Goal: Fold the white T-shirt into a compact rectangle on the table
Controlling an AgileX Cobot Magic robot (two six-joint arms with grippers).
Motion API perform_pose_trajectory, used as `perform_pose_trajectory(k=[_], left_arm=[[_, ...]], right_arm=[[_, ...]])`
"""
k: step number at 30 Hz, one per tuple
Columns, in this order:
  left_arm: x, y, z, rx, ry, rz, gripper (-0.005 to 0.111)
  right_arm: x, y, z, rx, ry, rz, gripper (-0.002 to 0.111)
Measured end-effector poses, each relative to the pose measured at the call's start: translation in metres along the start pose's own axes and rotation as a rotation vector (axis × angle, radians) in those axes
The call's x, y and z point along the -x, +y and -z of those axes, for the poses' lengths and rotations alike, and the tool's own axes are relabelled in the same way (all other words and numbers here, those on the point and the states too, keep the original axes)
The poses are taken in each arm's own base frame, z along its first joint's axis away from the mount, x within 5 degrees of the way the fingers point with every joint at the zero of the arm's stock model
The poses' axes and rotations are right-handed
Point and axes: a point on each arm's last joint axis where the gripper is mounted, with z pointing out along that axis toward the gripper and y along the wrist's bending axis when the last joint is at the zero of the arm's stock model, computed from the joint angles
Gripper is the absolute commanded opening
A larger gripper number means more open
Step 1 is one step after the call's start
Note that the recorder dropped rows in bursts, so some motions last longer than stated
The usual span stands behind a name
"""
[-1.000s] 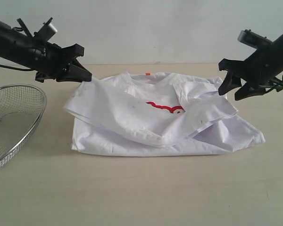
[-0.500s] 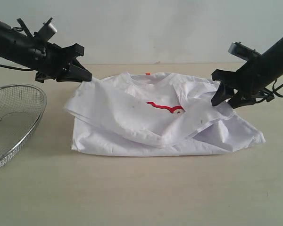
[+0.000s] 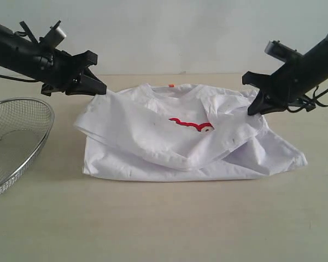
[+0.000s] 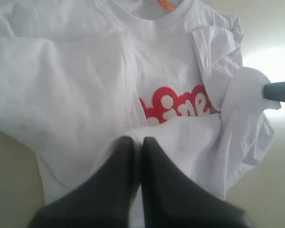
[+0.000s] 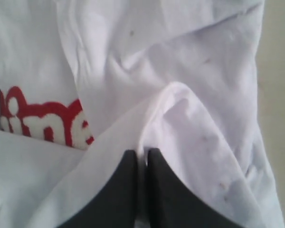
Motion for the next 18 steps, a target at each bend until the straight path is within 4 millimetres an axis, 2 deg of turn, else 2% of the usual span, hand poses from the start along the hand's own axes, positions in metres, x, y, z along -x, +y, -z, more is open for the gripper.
perform_pose_trajectory(k=[5,10,18], left_arm=[[0.001,0.0,0.0,0.004,-0.006,-0.001,0.005],[0.008,-0.002,0.003,0.011,-0.037,-0.015,0.005],[0.013,0.0,0.004,0.037,-0.079,-0.013,0.005]], right_arm=[[0.008,0.007,0.014,0.003,-0.089,-0.008,0.0],[0.011,0.007,0.015,-0.006,-0.128,-0.021,0.0],[0.022,-0.006,0.04,-0.036,-0.247,-0.081,0.0]])
